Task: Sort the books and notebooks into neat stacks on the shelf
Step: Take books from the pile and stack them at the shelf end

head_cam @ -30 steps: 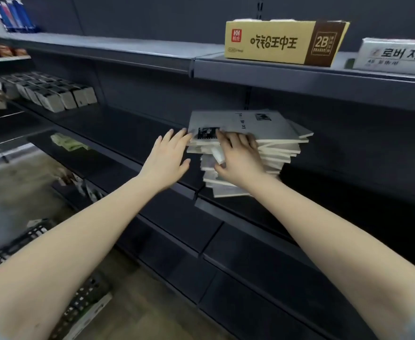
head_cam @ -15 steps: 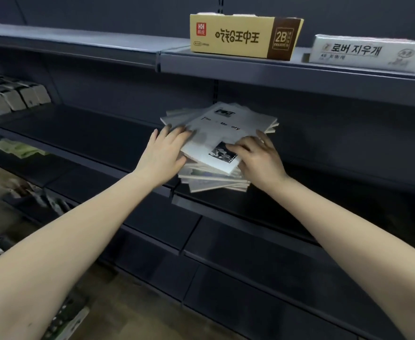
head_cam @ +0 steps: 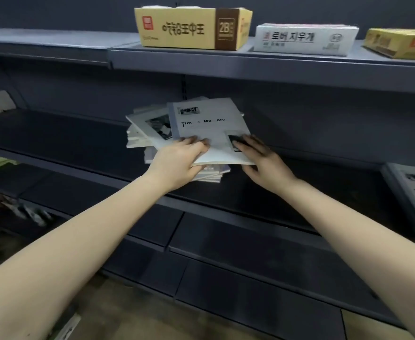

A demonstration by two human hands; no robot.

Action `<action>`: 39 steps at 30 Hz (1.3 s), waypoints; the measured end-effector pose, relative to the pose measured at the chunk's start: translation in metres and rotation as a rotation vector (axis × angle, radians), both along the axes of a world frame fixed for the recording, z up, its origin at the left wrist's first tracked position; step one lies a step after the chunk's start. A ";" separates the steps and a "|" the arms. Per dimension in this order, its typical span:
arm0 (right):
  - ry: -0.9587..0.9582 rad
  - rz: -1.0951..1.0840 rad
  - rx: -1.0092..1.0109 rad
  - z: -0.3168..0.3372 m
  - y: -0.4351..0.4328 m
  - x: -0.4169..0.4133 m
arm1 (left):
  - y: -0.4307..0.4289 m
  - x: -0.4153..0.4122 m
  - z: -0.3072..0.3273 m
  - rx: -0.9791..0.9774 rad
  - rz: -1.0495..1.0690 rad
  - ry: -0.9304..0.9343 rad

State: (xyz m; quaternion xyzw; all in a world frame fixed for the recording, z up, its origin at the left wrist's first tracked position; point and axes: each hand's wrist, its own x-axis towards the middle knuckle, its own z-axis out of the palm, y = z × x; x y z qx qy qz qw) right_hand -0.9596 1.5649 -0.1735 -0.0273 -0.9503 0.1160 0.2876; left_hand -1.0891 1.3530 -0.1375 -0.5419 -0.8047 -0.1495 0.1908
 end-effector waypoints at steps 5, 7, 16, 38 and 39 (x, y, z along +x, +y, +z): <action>0.052 -0.089 -0.035 -0.009 0.015 0.025 | 0.032 0.018 -0.004 -0.032 -0.088 0.022; 0.050 -0.117 0.017 -0.014 0.028 0.041 | 0.048 0.026 -0.011 -0.099 -0.138 0.065; -0.004 -0.331 0.103 -0.023 0.094 0.144 | 0.154 0.089 -0.034 -0.128 -0.419 0.092; -0.619 -0.938 -0.191 -0.065 0.155 0.426 | 0.336 0.337 -0.077 -0.669 -0.647 -0.101; -0.656 -0.964 -0.167 -0.068 0.157 0.427 | 0.341 0.339 -0.077 -0.681 -0.644 -0.077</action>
